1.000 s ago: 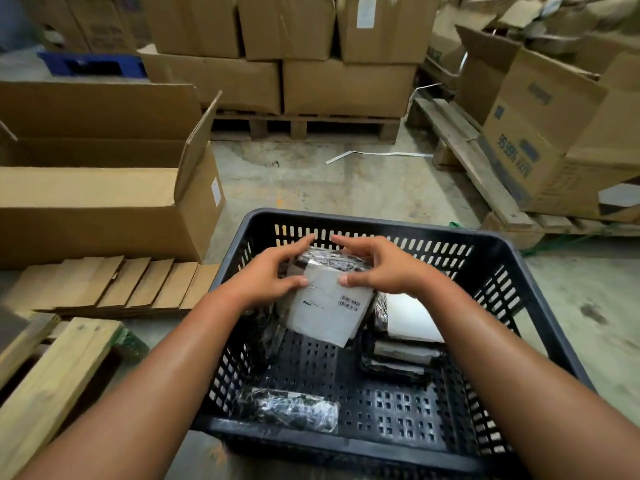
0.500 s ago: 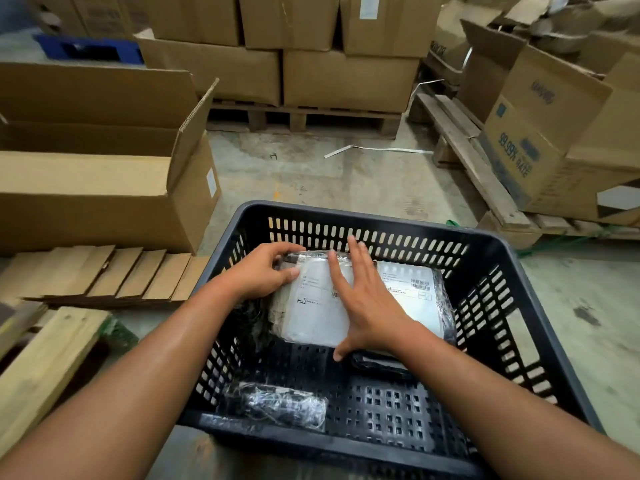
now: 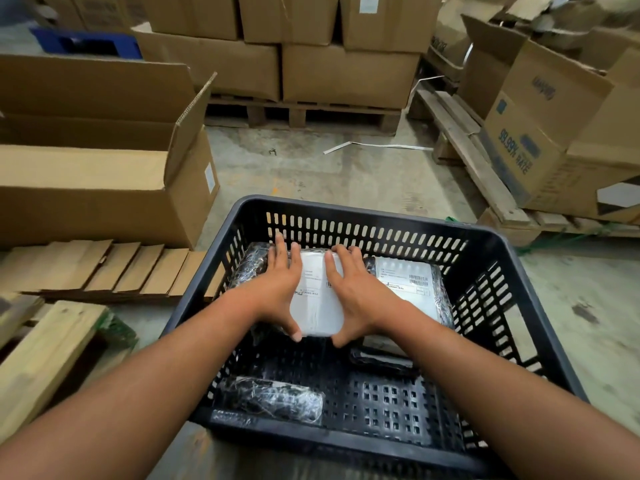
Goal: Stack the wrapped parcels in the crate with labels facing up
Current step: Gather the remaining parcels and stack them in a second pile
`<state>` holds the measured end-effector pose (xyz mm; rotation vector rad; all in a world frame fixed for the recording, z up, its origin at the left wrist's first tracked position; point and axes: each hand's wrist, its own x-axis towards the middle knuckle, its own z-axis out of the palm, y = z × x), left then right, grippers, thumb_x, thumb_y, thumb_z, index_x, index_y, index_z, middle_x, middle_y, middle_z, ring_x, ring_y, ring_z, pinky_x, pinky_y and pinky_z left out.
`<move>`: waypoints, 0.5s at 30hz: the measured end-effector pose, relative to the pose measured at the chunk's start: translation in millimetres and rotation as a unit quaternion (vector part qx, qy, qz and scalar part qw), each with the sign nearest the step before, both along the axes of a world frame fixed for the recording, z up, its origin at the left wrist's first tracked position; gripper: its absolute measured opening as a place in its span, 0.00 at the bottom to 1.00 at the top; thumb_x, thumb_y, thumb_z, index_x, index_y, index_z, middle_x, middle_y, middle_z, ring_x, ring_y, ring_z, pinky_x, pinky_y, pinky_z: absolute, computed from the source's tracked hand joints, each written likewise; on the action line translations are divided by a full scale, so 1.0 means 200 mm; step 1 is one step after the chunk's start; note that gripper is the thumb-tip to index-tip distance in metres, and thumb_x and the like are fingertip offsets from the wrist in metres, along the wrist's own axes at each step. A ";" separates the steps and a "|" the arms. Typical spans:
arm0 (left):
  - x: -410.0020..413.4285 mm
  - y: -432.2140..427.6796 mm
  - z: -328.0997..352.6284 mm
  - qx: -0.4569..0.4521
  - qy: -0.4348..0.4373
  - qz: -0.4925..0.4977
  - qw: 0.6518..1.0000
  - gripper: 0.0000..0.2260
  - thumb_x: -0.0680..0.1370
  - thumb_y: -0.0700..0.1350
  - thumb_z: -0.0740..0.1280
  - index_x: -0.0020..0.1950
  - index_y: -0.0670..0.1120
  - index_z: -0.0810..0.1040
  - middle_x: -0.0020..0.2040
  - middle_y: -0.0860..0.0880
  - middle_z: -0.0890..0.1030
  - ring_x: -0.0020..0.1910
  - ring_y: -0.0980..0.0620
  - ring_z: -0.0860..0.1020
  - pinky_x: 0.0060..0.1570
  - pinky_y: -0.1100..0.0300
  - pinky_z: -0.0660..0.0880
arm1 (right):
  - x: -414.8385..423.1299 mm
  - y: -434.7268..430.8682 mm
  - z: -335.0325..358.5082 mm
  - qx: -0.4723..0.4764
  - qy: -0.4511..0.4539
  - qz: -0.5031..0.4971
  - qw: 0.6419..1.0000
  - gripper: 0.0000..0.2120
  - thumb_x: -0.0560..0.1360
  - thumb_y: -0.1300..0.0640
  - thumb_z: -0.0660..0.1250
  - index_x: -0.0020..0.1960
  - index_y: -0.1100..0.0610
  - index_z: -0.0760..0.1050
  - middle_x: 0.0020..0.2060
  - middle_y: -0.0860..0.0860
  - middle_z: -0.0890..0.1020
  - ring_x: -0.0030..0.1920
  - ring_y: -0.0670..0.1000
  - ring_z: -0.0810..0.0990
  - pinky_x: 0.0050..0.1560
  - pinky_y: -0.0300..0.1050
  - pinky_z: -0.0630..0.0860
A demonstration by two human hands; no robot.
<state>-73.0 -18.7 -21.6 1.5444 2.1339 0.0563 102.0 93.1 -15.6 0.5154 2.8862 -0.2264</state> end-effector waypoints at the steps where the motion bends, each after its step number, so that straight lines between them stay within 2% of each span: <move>1: 0.00 0.00 -0.02 -0.002 0.003 0.002 1.000 0.79 0.53 0.59 0.85 0.71 0.45 0.18 0.64 0.43 0.12 0.70 0.38 0.23 0.74 0.44 0.40 | 0.00 -0.01 -0.01 0.013 -0.005 0.001 1.000 0.75 0.58 0.34 0.80 0.81 0.64 0.34 0.80 0.68 0.37 0.79 0.70 0.34 0.79 0.62 0.49; 3: 0.02 0.00 -0.04 0.007 0.017 0.003 1.000 0.79 0.54 0.57 0.85 0.71 0.44 0.18 0.64 0.43 0.12 0.69 0.38 0.22 0.72 0.46 0.39 | 0.00 -0.01 -0.04 0.052 -0.019 -0.001 0.998 0.75 0.58 0.30 0.78 0.81 0.64 0.35 0.80 0.68 0.39 0.79 0.71 0.37 0.78 0.68 0.49; 6: 0.05 0.00 -0.09 -0.003 0.040 -0.021 0.999 0.73 0.60 0.51 0.84 0.74 0.41 0.22 0.69 0.41 0.16 0.73 0.37 0.26 0.75 0.46 0.45 | -0.02 -0.02 -0.07 0.136 -0.062 -0.007 0.989 0.75 0.56 0.21 0.70 0.82 0.64 0.39 0.81 0.69 0.47 0.80 0.71 0.46 0.69 0.83 0.41; 8: 0.07 -0.01 -0.13 -0.050 0.054 -0.040 0.996 0.68 0.65 0.47 0.82 0.75 0.39 0.25 0.73 0.39 0.22 0.77 0.37 0.32 0.77 0.43 0.51 | -0.06 -0.03 -0.11 0.166 -0.094 0.005 0.982 0.75 0.55 0.20 0.68 0.82 0.65 0.42 0.80 0.68 0.51 0.80 0.70 0.50 0.64 0.86 0.36; 10: 0.10 -0.01 -0.17 -0.101 0.052 -0.039 0.993 0.64 0.67 0.47 0.81 0.76 0.37 0.28 0.77 0.37 0.30 0.79 0.37 0.38 0.77 0.42 0.52 | -0.10 -0.05 -0.15 0.191 -0.137 0.017 0.972 0.74 0.56 0.18 0.66 0.82 0.65 0.45 0.81 0.67 0.52 0.80 0.69 0.51 0.61 0.86 0.29; 12: 0.13 -0.01 -0.20 -0.131 0.048 -0.028 0.990 0.61 0.70 0.49 0.80 0.77 0.35 0.31 0.79 0.35 0.34 0.79 0.35 0.41 0.77 0.41 0.53 | -0.14 -0.07 -0.18 0.213 -0.186 -0.002 0.959 0.69 0.60 0.17 0.63 0.83 0.63 0.48 0.81 0.66 0.50 0.80 0.69 0.50 0.57 0.87 0.27; 15: 0.14 0.00 -0.24 -0.138 0.038 -0.008 0.990 0.54 0.74 0.47 0.76 0.77 0.34 0.33 0.79 0.34 0.36 0.79 0.34 0.46 0.76 0.42 0.56 | -0.16 -0.10 -0.23 0.231 -0.274 -0.037 0.933 0.54 0.69 0.21 0.60 0.83 0.55 0.57 0.82 0.64 0.50 0.80 0.72 0.48 0.54 0.89 0.28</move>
